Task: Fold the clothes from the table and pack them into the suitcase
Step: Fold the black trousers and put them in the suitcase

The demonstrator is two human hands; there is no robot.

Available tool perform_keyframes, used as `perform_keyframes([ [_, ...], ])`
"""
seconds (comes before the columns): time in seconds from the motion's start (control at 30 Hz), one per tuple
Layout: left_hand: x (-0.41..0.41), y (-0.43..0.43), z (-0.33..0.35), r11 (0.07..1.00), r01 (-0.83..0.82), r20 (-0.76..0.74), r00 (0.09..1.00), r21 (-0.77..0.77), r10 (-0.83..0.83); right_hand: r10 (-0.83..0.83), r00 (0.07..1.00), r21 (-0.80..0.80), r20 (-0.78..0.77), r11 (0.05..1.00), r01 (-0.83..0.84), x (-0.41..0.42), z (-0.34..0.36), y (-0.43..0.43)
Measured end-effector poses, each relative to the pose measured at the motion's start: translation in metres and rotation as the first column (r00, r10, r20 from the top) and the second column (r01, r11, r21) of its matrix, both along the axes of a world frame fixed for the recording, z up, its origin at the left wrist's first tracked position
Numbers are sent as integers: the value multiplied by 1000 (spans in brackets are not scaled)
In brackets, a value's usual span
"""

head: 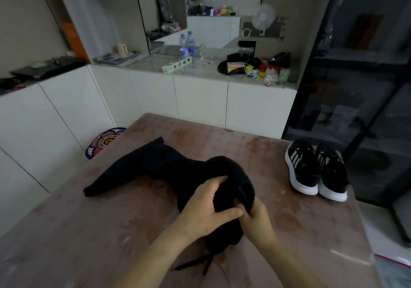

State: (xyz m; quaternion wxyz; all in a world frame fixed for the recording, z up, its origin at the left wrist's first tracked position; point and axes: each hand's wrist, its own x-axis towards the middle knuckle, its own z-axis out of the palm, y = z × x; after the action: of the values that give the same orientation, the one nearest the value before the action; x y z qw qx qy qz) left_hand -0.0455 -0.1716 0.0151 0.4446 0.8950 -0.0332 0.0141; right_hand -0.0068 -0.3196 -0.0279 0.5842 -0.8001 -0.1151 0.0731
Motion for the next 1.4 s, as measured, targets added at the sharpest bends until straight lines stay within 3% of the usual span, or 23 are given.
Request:
perform_keyframes([
  [0.17, -39, -33, -6, 965, -134, 201, 976, 226, 88, 167, 985, -222, 51, 963, -152, -33, 13, -47],
  [0.3, -53, -59, 11, 930, -119, 364, 931, 347, -17, 246, 965, -390, 88, 900, -194, -57, 20, -82],
  [0.4, -59, -76, 21, 891, -7, 405, 892, 454, -200, 262, 961, -434, 91, 879, -199, -74, 27, -106],
  [0.73, -100, -127, 38, 958, 17, 353, 928, 285, -122, 173, 972, -375, 156, 921, -104, -115, 31, -163],
  [0.97, -112, -131, 87, 991, -54, 379, 926, 124, 3, 74, 992, -265, 102, 963, -44, -127, 37, -175],
  [1.07, -110, -121, 105, 991, -106, 414, 908, 80, 63, 63, 998, -146, 25, 988, -59, -126, 41, -177],
  [1.33, -88, -76, 149, 980, -197, 491, 851, -29, 186, 111, 990, -213, -91, 969, -128, -122, 36, -165],
  [1.4, -80, -58, 157, 977, -202, 495, 843, -69, 209, 108, 988, -97, -110, 988, -119, -120, 43, -158],
])
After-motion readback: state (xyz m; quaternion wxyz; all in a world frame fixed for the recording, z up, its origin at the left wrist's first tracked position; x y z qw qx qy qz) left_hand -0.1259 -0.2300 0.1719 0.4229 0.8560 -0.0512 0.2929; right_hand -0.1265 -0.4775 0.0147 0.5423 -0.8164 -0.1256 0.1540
